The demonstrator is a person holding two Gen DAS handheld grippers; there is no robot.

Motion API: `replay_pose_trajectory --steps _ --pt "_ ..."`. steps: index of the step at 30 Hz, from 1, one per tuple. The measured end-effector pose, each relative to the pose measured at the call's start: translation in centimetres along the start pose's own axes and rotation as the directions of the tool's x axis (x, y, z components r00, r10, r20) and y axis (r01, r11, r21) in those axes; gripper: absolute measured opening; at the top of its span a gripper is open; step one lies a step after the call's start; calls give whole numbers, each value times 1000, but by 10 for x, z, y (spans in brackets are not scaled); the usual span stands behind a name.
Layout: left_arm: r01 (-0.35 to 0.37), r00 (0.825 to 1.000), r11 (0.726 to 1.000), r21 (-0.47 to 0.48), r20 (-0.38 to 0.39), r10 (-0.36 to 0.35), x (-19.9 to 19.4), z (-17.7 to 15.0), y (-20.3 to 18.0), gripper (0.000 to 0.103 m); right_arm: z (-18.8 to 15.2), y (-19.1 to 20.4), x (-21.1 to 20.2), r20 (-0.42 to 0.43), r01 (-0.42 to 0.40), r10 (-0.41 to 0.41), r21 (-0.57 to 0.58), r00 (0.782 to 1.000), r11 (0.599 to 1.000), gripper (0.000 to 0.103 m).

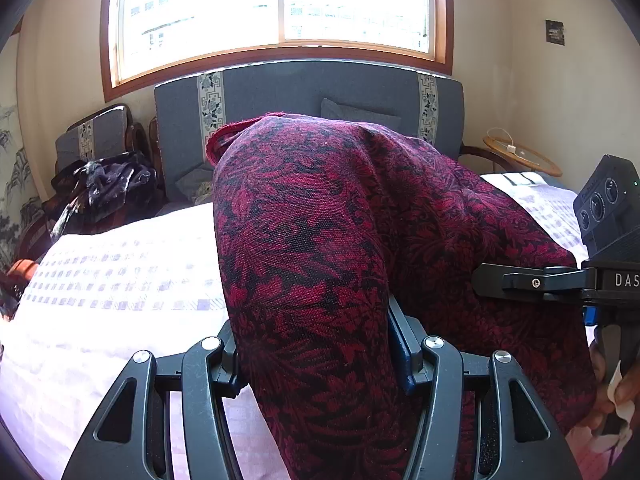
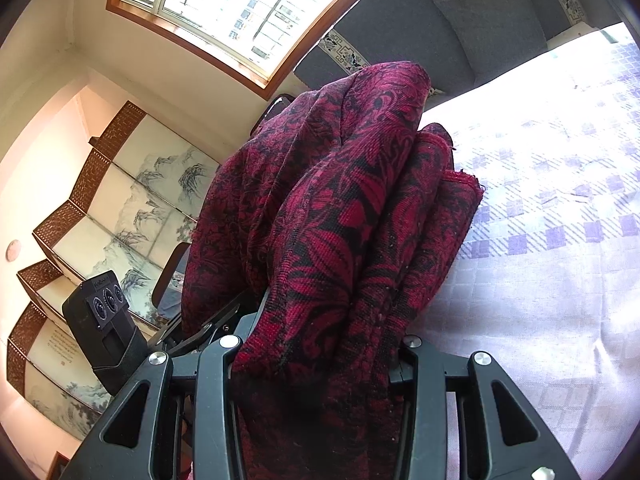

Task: Fold small clothes

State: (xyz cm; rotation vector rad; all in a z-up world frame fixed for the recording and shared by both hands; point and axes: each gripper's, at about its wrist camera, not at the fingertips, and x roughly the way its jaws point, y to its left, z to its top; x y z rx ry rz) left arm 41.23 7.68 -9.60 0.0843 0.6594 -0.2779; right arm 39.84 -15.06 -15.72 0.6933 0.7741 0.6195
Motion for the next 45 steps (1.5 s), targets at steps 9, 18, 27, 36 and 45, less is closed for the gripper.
replay_pose_trajectory --steps 9,18,27,36,45 --pt "9 1000 1000 -13 -8 -9 7 -5 5 56 4 1 5 -11 7 -7 -2 1000 1000 37" --pt "16 1000 999 -37 -5 -16 10 -16 9 57 12 7 10 -37 42 -42 -20 998 999 37" --pt "21 1000 998 -51 -6 -21 11 -18 13 59 17 13 19 -43 112 -115 -56 992 992 37" --pt "28 1000 998 -62 -11 -29 12 -18 16 59 17 21 28 -30 160 -163 -90 986 983 37" --pt "26 1000 998 -65 -16 -27 14 -16 18 61 7 22 29 -17 185 -188 -103 982 977 38"
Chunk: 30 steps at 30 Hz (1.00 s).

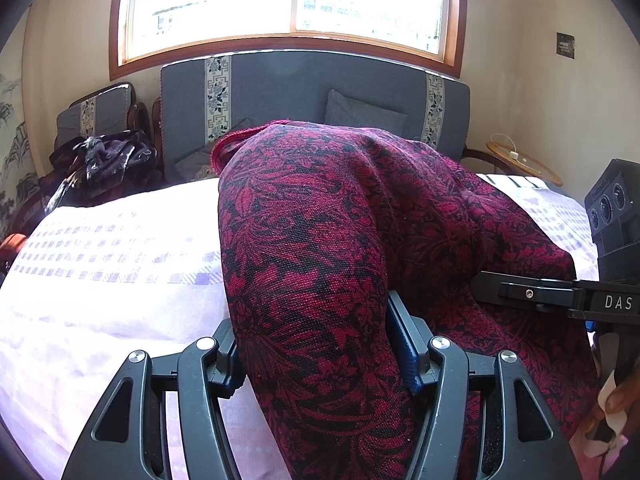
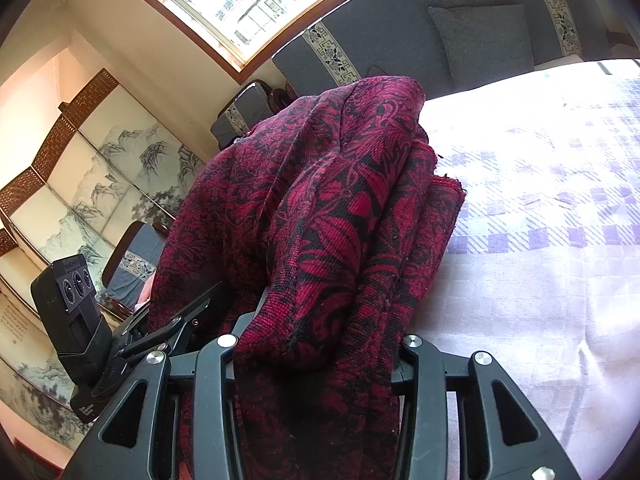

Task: Fold small clothes

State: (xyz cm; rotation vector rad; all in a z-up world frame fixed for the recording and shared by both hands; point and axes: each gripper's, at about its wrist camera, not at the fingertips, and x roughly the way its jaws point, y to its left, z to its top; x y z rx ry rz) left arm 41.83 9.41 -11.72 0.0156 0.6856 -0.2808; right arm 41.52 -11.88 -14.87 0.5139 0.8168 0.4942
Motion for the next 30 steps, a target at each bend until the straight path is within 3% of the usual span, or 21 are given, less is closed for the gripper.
replay_pose_trajectory --steps 20,23,27,30 --pt "-15 1000 1000 0 -5 15 1 -1 2 64 0 4 5 3 23 -23 -18 1000 1000 39" --pt "-71 997 997 4 7 71 -1 -1 0 76 0 7 8 -1 41 -41 -22 999 999 44" --pt "-157 986 987 23 61 155 -11 -3 -2 88 0 10 6 10 82 -82 -9 997 997 66" --pt "-253 964 966 58 94 247 -23 -9 -8 92 -8 22 -10 65 163 -160 -52 985 985 66"
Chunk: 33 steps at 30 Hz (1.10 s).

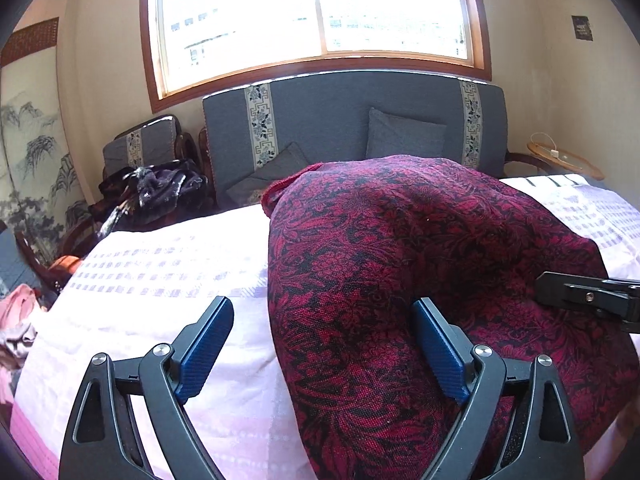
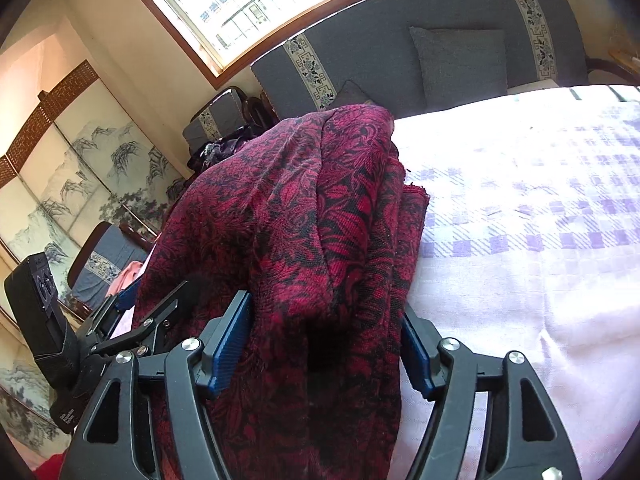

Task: Fold small clothes

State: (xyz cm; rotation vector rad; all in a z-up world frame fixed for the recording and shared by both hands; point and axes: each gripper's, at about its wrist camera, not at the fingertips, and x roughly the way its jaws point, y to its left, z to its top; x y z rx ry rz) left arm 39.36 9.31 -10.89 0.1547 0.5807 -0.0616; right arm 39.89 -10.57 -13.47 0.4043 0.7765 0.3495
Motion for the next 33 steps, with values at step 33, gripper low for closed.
replay_pose_trajectory --steps 33 --pt "-52 919 997 -56 388 69 -365 -26 -44 103 -153 145 -296 459 230 -110 -214 882 949 101"
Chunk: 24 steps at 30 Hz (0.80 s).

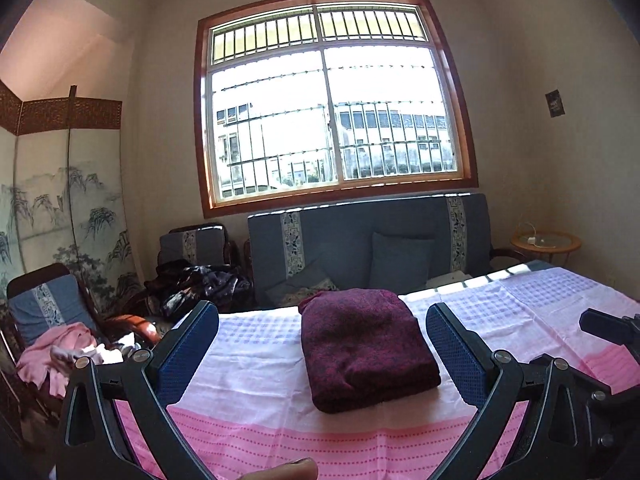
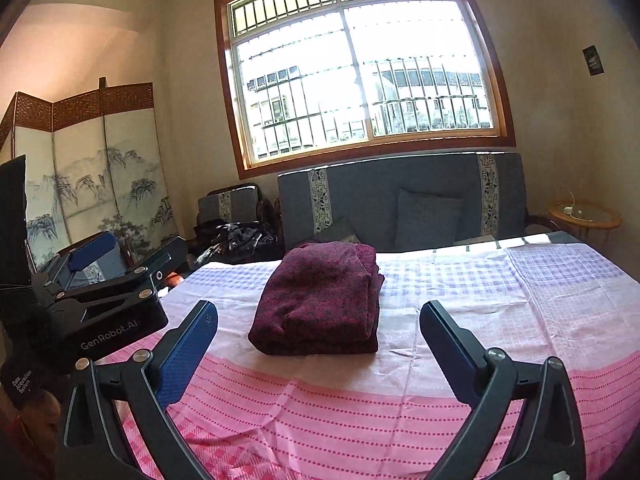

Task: Fold small clothes

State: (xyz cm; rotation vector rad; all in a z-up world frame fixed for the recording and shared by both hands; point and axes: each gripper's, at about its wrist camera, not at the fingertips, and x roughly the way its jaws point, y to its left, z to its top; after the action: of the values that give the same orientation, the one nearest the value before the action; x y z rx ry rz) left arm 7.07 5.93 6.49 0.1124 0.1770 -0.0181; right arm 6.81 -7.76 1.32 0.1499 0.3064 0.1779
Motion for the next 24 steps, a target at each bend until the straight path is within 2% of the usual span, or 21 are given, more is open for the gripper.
replay_pose_trajectory --steps 9,24 --pt "38 999 999 -31 -16 -38 -31 13 5 103 -2 11 -30 11 12 -12 -21 1000 1000 102" --pt "57 993 996 -71 -98 -64 -29 -3 8 103 -9 15 -35 -21 26 -27 -33 999 999 103"
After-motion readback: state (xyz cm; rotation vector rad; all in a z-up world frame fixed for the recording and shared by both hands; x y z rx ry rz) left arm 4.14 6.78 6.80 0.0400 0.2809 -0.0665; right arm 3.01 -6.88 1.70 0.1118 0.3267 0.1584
